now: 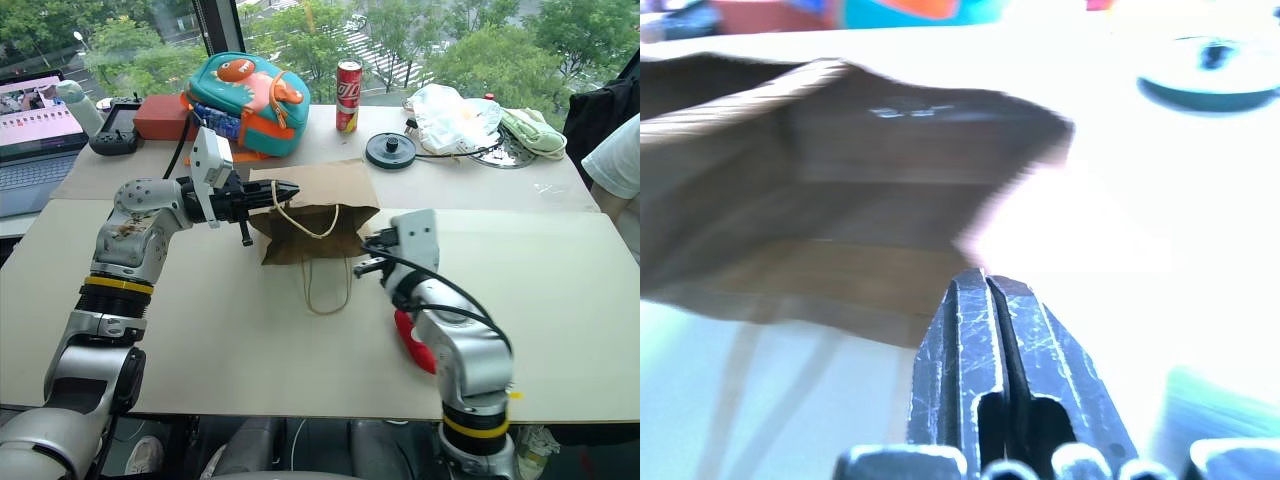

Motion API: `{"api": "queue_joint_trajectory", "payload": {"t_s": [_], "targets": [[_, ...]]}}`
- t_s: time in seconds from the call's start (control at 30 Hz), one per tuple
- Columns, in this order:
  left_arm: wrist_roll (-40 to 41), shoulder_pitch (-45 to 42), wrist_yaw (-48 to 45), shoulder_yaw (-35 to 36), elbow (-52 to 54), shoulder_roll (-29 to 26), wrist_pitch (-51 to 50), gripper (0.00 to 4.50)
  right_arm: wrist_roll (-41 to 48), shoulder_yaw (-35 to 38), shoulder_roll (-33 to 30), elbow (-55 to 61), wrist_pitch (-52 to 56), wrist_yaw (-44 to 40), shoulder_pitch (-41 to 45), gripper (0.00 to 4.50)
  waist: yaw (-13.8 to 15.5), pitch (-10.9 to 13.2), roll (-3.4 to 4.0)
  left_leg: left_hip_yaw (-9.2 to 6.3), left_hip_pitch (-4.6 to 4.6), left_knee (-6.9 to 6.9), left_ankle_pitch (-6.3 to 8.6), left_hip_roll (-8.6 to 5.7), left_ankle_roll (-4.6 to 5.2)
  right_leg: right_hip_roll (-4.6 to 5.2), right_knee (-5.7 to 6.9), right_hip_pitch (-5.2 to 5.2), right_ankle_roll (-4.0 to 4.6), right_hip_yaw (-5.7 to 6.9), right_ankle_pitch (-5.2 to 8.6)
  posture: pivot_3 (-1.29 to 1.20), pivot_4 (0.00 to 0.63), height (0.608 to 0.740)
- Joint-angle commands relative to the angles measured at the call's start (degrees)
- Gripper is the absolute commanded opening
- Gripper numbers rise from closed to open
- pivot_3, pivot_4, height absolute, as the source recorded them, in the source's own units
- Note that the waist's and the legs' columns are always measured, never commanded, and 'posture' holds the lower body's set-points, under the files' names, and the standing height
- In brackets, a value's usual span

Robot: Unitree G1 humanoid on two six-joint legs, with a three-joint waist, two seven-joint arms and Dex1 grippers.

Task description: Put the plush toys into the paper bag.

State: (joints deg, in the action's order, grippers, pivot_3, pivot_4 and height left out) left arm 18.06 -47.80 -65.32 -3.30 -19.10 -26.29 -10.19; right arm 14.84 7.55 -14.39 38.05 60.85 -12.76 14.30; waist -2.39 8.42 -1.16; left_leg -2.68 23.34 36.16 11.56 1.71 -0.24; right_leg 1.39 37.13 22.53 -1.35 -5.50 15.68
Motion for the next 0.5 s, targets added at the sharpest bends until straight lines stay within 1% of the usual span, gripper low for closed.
{"api": "queue_joint_trajectory", "payload": {"t_s": [0.03, 0.07, 0.13, 0.17, 0.2, 0.3, 0.43, 0.5], "targets": [[0.59, -0.98, -0.06, 0.96, 1.22, -0.16, 0.37, 0.00, 0.91, 4.28, -1.99, 3.07, 3.58, 0.96, 0.97, 1.93, -0.17, 0.00, 0.00, 0.01, -0.03, 0.00, 0.00, 0.01, 0.00, -0.01, 0.00, 0.00, 0.00, -0.01, 0.00, 0.00, 0.150, 0.739], [0.61, -1.01, -0.08, 0.97, 1.16, -0.13, 0.36, 0.00, 0.76, 4.84, -2.36, 2.61, 4.06, 1.27, 1.37, 2.12, -0.32, 0.00, 0.00, 0.02, -0.04, 0.00, 0.00, 0.01, 0.00, -0.02, 0.00, 0.00, 0.00, -0.02, 0.00, 0.00, 0.150, 0.739], [0.62, -1.03, -0.06, 0.99, 1.05, -0.02, 0.40, 0.00, -1.49, 4.28, -3.91, -0.49, 3.48, 2.55, 1.63, 2.87, -0.37, 0.00, 0.00, 0.02, -0.07, -0.03, 0.00, 0.03, 0.00, -0.05, 0.02, 0.00, 0.00, -0.04, 0.00, 0.00, 0.150, 0.739], [0.62, -1.05, -0.03, 1.00, 0.99, 0.04, 0.40, 0.00, -2.17, 3.97, -4.36, -1.64, 3.12, 3.04, 1.69, 3.15, -0.33, 0.00, 0.00, 0.02, -0.08, -0.04, 0.00, 0.03, 0.00, -0.05, 0.02, 0.00, 0.00, -0.04, 0.00, 0.00, 0.150, 0.739], [0.58, -1.04, -0.03, 0.97, 0.96, 0.09, 0.50, 0.00, -2.69, 2.80, -4.75, -3.16, 2.63, 3.18, 1.68, 3.62, -0.28, 0.00, 0.00, 0.02, -0.08, -0.04, 0.00, 0.03, 0.00, -0.05, 0.02, 0.00, 0.00, -0.04, 0.01, 0.00, 0.150, 0.739], [0.48, -1.07, 0.02, 0.93, 0.84, 0.19, 0.65, 0.00, -3.22, 0.99, -3.88, -6.86, 1.66, 3.86, 2.06, 4.43, -0.21, 0.00, 0.00, 0.03, -0.05, -0.03, 0.00, 0.01, 0.00, -0.04, -0.01, -0.01, 0.00, -0.04, 0.01, 0.00, 0.150, 0.739], [0.44, -1.30, 0.06, 0.95, 0.57, 0.33, 0.77, 0.00, -6.53, -1.10, -2.90, -15.25, -0.11, 7.27, 4.05, 4.43, -0.25, 0.00, 0.00, 0.06, -0.04, -0.04, 0.00, 0.01, 0.00, -0.04, -0.01, 0.01, 0.00, -0.07, 0.00, 0.00, 0.150, 0.739], [0.42, -1.38, 0.12, 0.99, 0.56, 0.41, 0.74, 0.00, -6.69, -1.20, -2.58, -16.76, -0.86, 7.50, 4.62, 4.43, -0.17, 0.00, 0.00, 0.06, -0.03, -0.04, 0.00, 0.00, 0.00, -0.03, -0.01, 0.01, 0.00, -0.07, 0.00, 0.00, 0.150, 0.739]]}}
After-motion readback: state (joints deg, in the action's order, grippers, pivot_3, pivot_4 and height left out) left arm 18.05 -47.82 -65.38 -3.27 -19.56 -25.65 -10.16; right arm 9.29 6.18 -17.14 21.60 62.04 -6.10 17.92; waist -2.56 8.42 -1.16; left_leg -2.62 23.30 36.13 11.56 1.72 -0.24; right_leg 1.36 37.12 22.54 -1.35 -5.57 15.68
